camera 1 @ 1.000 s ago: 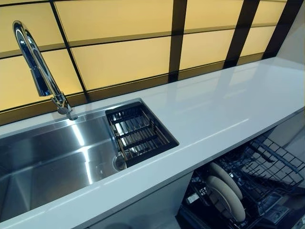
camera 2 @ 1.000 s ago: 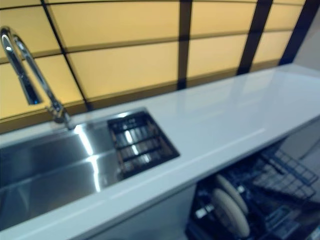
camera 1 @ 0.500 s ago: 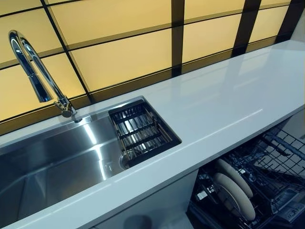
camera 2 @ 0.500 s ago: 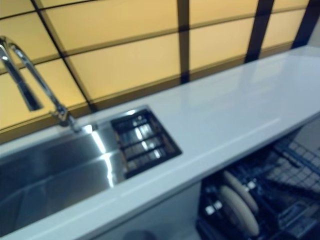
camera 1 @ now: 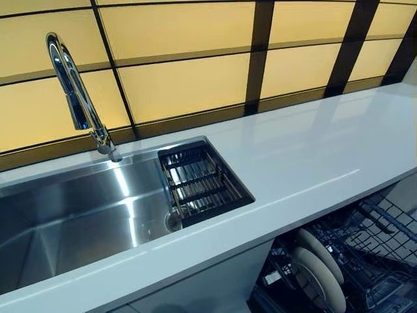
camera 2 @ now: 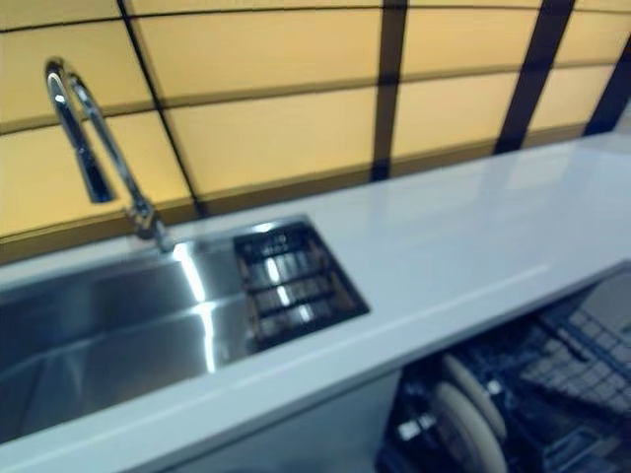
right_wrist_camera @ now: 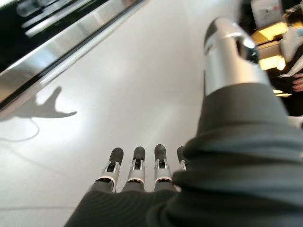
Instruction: Take plates into dishwasher
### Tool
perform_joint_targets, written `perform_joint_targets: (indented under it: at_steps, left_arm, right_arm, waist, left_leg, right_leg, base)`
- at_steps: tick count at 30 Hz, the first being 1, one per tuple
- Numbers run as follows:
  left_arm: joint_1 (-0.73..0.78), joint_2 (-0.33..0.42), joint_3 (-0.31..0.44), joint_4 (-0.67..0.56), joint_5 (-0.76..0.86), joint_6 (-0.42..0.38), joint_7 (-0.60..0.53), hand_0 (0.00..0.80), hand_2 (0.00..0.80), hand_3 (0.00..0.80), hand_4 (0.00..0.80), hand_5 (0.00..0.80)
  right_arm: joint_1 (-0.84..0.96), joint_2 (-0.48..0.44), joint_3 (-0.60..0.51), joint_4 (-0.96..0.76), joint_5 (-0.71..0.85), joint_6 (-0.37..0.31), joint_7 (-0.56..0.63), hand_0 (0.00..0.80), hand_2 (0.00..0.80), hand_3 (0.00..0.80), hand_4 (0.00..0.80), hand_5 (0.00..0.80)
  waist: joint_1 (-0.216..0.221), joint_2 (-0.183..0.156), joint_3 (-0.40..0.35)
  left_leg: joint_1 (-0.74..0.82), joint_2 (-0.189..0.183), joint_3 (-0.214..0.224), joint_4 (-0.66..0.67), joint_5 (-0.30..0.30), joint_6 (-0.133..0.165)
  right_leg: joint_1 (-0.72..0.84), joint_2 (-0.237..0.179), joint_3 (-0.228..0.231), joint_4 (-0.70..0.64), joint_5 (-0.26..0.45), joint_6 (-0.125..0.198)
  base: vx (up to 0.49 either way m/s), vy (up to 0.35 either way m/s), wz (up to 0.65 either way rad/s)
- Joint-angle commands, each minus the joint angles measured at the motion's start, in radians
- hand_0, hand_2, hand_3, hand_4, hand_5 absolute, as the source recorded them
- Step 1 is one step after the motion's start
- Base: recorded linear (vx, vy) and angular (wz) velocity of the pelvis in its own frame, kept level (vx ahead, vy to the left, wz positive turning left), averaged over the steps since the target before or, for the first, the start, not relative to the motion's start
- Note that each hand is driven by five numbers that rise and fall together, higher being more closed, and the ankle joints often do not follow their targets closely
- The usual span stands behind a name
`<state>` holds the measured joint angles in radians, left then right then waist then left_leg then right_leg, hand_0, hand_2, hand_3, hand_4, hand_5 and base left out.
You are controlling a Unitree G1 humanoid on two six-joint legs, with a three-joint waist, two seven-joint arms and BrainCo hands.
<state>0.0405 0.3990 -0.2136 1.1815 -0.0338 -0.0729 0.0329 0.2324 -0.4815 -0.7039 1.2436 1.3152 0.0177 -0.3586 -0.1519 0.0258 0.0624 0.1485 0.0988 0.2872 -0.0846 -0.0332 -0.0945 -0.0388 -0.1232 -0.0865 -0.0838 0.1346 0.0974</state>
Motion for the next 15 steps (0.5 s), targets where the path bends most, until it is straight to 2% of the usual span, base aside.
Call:
perform_joint_targets:
  at_steps: [1, 6, 15]
  left_arm:
    - [-0.116, 0.050, 0.070, 0.060, -0.018, -0.037, 0.034, 0.000, 0.000, 0.000, 0.000, 0.000]
    - [-0.131, 0.045, 0.060, 0.075, -0.015, -0.040, 0.034, 0.000, 0.000, 0.000, 0.000, 0.000]
    - [-0.143, 0.061, 0.058, 0.038, 0.009, -0.004, 0.011, 0.000, 0.000, 0.000, 0.000, 0.000]
  right_arm:
    - [-0.051, 0.019, 0.035, 0.060, -0.059, -0.082, -0.020, 0.000, 0.000, 0.000, 0.000, 0.000]
    - [-0.083, 0.026, 0.083, 0.121, -0.171, -0.056, -0.099, 0.000, 0.000, 0.000, 0.000, 0.000]
    - [-0.120, 0.042, 0.139, 0.118, -0.227, -0.063, -0.173, 0.000, 0.000, 0.000, 0.000, 0.000]
  waist:
    - [-0.016, -0.012, 0.004]
    - [-0.003, -0.002, 0.000]
    - [0.020, 0.017, 0.003]
  left_leg:
    - [-0.038, 0.027, -0.056, 0.057, 0.034, 0.013]
    - [-0.033, 0.022, -0.057, 0.060, 0.029, 0.017]
    - [-0.029, 0.027, -0.069, 0.058, 0.032, 0.017]
  right_leg:
    - [0.050, -0.031, 0.020, 0.096, -0.081, 0.050]
    - [0.058, -0.038, 0.021, 0.094, -0.081, 0.054]
    - [0.058, -0.052, 0.000, 0.120, -0.095, 0.056]
  base:
    - [0.026, 0.024, -0.06]
    - [0.008, 0.010, -0.04]
    - [0.004, -0.039, 0.01]
